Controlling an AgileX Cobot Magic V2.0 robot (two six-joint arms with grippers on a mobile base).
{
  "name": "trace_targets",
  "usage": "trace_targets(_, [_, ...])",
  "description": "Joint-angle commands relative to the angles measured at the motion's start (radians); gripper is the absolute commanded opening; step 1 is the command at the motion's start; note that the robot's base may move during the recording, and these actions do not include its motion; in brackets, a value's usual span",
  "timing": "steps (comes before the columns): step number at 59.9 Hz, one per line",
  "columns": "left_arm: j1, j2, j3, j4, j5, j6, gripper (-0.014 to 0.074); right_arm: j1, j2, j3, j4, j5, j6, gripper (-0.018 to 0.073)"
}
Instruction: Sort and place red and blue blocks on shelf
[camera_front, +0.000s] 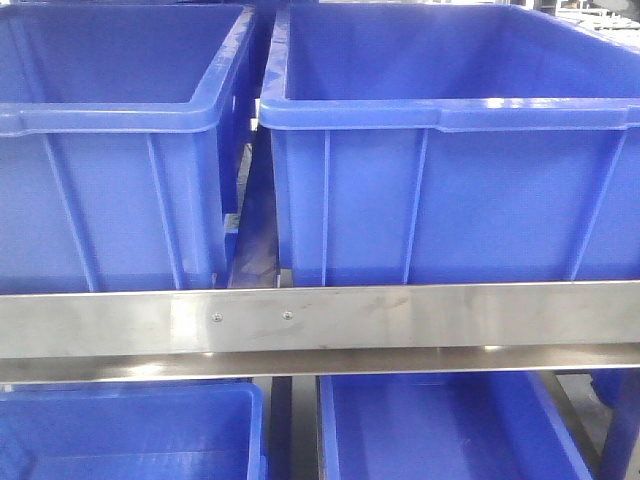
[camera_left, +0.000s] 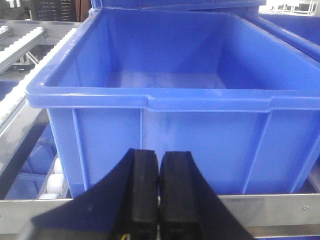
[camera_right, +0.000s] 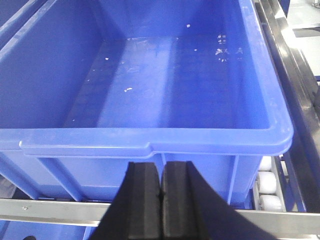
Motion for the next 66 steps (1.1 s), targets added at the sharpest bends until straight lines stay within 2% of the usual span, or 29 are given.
trace_targets(1, [0.003,-0.019,0.039,-0.013,-0.076,0.004,0.0139,-0.001,-0.002,-0.03,0.003,-0.083,-0.009,0.0069])
trace_targets(27, [0.003,-0.019,0.039,-0.013,-0.076,0.004,0.0139,-0.001,-0.002,-0.03,0.004,-0.085,-0.009,0.0069])
trace_targets(31, [0.003,-0.019,0.039,-0.013,-0.076,0.004,0.0139,0.004,-0.011,-0.029,0.051,-0.069,0.02,0.0069])
trace_targets(37, [0.003,-0.019,0.039,-0.013,-0.076,0.004,0.0139,-0.006,-0.118,0.026,0.03,0.009,-0.017,0.0069])
trace_targets(56, [0.003,-0.019,0.039,-0.013,-0.076,0.004,0.0139,-0.059,-0.58,0.386,0.031,-0.043,-0.018,0.0069])
trace_targets(61, [0.003,-0.019,0.039,-0.013,-0.076,0.004,0.0139,-0.076,-0.695,0.378,0.012,0.079,-0.024,0.0069])
trace_targets(66, [0.003,-0.019,0.039,-0.013,-0.077,0.004,0.0139,-0.086,-0.689,0.381,0.012,0.081,-0.024,0.0069])
